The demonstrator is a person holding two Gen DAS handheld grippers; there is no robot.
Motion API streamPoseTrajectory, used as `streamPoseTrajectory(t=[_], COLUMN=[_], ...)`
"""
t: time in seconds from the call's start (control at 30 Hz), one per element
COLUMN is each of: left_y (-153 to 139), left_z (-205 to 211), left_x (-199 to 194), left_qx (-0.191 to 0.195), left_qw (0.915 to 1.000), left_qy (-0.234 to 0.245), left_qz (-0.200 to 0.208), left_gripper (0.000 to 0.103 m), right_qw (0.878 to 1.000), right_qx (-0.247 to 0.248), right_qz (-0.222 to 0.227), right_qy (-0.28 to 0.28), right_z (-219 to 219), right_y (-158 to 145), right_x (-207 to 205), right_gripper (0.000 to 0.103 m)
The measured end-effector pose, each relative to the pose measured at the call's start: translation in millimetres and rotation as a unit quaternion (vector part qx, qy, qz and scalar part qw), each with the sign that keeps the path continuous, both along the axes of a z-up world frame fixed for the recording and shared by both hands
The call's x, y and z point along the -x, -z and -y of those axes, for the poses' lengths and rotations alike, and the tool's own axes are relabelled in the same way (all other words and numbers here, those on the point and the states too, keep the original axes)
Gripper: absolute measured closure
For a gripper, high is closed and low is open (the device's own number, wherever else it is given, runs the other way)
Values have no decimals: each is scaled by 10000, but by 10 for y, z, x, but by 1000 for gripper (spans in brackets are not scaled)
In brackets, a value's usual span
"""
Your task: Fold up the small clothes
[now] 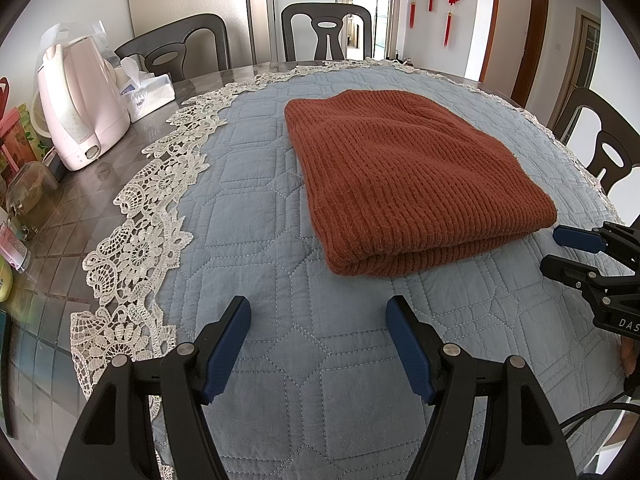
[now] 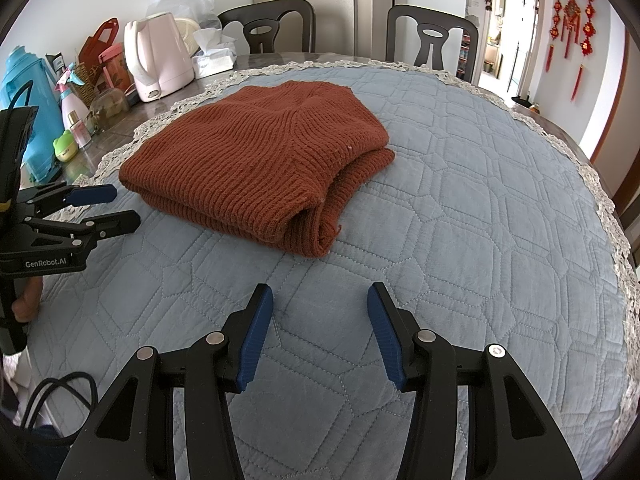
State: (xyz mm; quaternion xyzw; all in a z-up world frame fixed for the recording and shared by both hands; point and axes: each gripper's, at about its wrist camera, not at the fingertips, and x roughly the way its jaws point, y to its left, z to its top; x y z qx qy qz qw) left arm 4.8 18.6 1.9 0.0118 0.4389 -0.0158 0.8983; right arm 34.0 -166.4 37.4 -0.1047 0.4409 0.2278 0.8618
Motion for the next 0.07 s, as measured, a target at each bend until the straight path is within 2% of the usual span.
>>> streamPoseTrajectory(t=[0.07], left_y=[0], left_z=[-2], left_x=[-2], left_qx=[1], left_qw=[10000], left_qy=[1], left_qz=[-1], left_gripper=[30], right_qw=[10000], right_qx=[0], right_qz=[0], right_qy=[0], right_z=[-4], right_y=[1], right_x=[0], right_gripper=[53])
